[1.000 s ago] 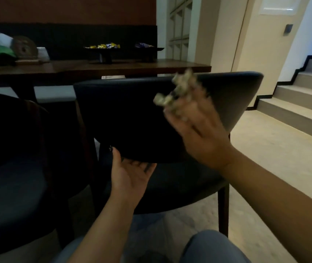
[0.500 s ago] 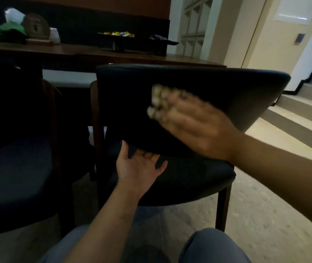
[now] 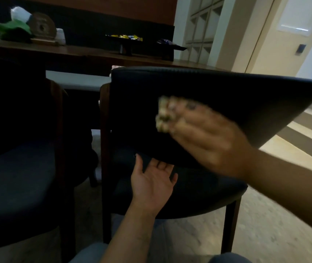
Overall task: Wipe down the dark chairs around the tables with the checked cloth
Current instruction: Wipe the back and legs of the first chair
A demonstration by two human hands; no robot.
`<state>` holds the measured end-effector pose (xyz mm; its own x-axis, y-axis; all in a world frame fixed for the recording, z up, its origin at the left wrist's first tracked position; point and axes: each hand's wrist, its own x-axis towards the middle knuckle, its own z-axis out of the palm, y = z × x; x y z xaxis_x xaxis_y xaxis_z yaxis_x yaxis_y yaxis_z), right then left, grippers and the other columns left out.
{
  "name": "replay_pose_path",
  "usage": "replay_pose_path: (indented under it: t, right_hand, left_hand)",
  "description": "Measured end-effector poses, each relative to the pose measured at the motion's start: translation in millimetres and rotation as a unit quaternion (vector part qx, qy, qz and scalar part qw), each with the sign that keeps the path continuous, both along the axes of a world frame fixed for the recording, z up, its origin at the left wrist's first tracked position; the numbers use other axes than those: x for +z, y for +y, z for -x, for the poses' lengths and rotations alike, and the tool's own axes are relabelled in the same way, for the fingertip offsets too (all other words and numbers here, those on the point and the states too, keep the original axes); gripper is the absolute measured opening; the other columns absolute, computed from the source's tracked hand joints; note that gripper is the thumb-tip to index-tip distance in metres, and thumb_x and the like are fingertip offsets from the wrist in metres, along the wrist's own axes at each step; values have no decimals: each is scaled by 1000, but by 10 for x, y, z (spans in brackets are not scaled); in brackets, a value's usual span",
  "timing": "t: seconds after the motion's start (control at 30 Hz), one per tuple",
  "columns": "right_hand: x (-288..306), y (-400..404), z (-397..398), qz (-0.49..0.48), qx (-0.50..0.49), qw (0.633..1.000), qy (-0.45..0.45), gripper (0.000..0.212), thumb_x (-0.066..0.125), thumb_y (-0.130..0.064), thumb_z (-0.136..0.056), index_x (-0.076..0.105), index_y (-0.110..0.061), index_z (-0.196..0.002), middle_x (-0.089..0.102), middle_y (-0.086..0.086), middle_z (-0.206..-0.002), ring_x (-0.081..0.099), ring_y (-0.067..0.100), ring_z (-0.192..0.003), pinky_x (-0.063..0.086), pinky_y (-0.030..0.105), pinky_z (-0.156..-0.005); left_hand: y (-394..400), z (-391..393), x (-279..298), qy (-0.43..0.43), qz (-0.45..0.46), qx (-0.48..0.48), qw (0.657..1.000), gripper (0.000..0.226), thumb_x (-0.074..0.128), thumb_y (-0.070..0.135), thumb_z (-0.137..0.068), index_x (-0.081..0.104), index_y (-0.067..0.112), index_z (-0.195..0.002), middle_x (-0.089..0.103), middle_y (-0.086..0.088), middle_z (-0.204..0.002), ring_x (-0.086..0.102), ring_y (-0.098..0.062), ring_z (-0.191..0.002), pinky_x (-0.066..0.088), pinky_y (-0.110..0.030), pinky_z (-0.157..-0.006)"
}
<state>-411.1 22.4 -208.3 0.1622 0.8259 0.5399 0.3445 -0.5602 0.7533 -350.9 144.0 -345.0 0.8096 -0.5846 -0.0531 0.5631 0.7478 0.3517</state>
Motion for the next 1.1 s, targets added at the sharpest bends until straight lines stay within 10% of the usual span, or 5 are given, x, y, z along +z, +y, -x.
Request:
replay_pose_path:
  t: [0.17,0.53,0.8,1.1]
  right_hand:
    - [-641,-29,-144,178,-74,971,145,18,59,-6,-89,76,-3,-88,72,12,-99,65,27,-103,41,38,-102]
    - [98,340,-53,29,-118,992,37,44,40,-21,-97,53,1,-133,53,20,-136,41,38,-133,29,50,-112]
    - [183,83,53,72,-120,990,-26,29,56,-12,-97,63,-9,-125,53,15,-136,41,42,-131,17,62,-110]
    - [50,443,-123,-113,-6,993,-31,25,60,-6,-95,63,2,-118,57,24,-128,48,42,-126,42,52,-103]
  left_hand:
    - [70,-12,40,4,25,-12,1000,73,34,62,-94,53,5,-135,61,-18,-128,56,-30,-121,37,-39,-107]
    - [25,-84,48,28,16,-25,999,68,30,67,-91,66,13,-113,69,-9,-118,52,-25,-126,24,-41,-112]
    - [-13,-101,53,18,-9,-18,1000,72,27,66,-92,61,12,-124,69,-9,-118,53,-22,-122,15,-42,-113]
    - [-39,-131,-12,30,-43,16,998,68,29,64,-93,63,12,-120,70,-10,-116,54,-23,-120,19,-41,-113]
